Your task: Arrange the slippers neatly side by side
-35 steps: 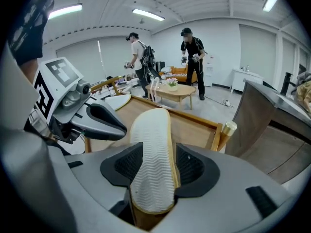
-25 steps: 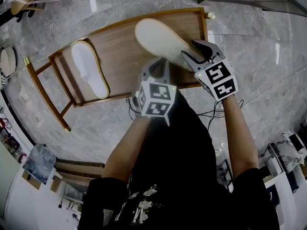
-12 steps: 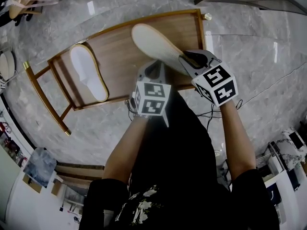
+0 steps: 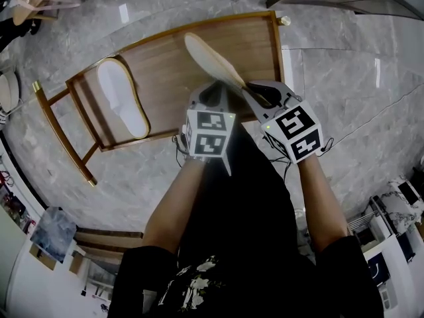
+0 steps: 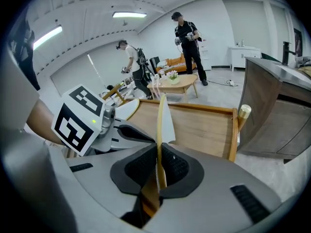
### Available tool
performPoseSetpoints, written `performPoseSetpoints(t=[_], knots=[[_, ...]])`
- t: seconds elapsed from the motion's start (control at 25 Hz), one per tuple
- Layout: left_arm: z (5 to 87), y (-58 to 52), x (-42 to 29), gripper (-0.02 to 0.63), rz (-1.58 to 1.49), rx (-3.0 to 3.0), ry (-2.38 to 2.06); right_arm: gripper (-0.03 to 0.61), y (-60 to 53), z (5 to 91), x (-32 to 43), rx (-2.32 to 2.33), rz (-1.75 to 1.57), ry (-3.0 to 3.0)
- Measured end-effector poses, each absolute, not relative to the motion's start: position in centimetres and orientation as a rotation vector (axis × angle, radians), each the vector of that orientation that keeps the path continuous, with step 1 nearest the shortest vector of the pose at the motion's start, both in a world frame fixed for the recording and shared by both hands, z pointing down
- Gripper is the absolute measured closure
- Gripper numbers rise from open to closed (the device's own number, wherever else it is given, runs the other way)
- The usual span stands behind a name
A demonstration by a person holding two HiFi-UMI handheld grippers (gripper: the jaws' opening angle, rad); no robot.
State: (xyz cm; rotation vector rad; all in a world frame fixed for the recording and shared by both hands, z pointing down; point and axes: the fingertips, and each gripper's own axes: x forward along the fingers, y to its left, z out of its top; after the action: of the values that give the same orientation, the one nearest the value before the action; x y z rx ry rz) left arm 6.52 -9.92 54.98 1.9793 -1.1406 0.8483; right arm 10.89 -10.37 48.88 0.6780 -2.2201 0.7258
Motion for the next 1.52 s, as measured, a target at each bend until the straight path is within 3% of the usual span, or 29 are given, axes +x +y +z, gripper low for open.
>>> performPoseSetpoints(t=[0.32, 1.16, 1.52], knots=[[53.9, -9.8, 6.7, 0.601, 0.805, 2.009, -1.146, 0.555, -9.0, 47.7, 10.2, 0.773, 0.777, -2.249], [54.2, -6.9, -2.0, 0.601, 0.726, 1.892, -1.176, 0.554, -6.0, 48.0, 0.7, 0.660, 0.822, -2.331], [53.9, -8.2, 2.6, 0.601, 0.740, 2.006, -1.053, 0.551, -6.0, 47.5, 3.6, 0.808, 0.761, -2.295]])
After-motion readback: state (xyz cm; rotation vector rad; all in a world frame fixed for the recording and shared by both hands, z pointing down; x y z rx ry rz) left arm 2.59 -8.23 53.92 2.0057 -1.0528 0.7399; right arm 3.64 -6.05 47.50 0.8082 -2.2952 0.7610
